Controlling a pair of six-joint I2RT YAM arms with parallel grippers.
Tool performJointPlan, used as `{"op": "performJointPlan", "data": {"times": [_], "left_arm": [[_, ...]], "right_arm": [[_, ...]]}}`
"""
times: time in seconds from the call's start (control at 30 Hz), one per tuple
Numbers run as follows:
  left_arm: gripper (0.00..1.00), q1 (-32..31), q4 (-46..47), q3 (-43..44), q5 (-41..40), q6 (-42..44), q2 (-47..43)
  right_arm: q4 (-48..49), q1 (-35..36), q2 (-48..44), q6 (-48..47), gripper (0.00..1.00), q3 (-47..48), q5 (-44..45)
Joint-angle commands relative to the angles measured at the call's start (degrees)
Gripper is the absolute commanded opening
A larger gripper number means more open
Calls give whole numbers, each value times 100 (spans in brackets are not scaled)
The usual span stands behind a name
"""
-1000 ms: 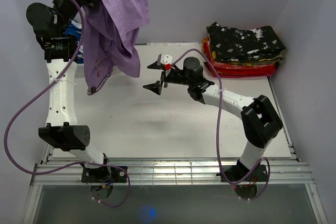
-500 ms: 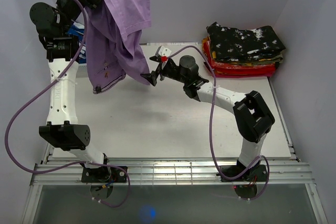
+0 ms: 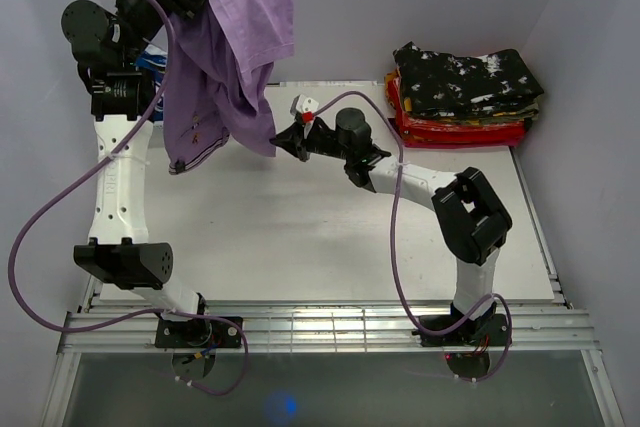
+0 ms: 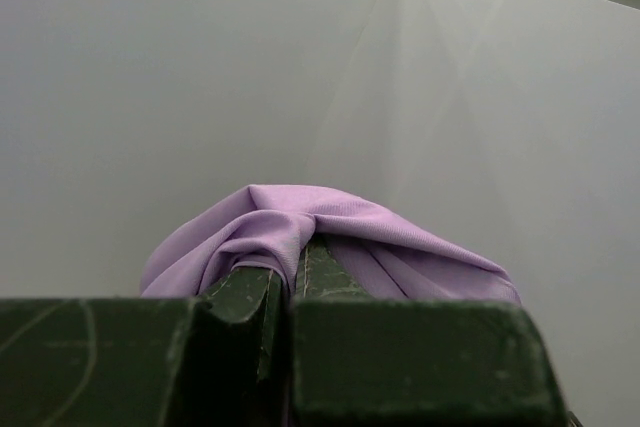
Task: Fold and stack the trousers
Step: Move the trousers to the center of the board
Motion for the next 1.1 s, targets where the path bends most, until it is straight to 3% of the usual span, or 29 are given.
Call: {"op": "performJointPlan", "data": {"times": [0.0, 0.2, 0.5, 0.63, 0.7, 0.77, 0.87, 0.93, 1.0, 1.03, 1.07], "left_arm": [[0, -43, 77, 163, -315, 170, -546], [0, -43, 156, -381, -157, 240, -704], [1, -17, 1262, -2481, 888, 1513, -678], [3, 45, 1878, -3325, 2124, 1857, -564], [7, 369, 1949, -3842, 2680, 2024, -563], [19, 780, 1958, -4247, 3433, 2077, -651], [24, 1509, 1888, -5021, 4461, 2226, -713], [30, 1862, 1338, -5496, 4852, 2672, -783], [44, 2390, 364, -5664, 4636, 3444, -958], [60, 2505, -1573, -5421, 4190, 4840, -976], [70, 2480, -2593, -5166, 3715, 5890, -942]], "right_arm": [[203, -316, -520, 24, 8, -42, -245], [-693, -1404, -1311, -212, 8, -341, -474], [-2907, -2821, -2480, -1451, 8, 308, -755], [-4488, -2937, -3077, -2731, 8, 634, -931], [-5207, -2910, -3280, -3130, 8, 591, -922], [-5710, -2849, -3474, -3621, 8, 555, -791], [-6660, -2630, -3667, -4244, 8, 450, -773], [-7204, -2367, -3842, -4554, 8, 144, -607], [-7391, -1805, -3966, -4766, 8, -269, -457], [-7487, -1603, -4036, -4775, 8, -393, -317], [-7523, -1166, -4054, -4775, 8, -516, -272]]}}
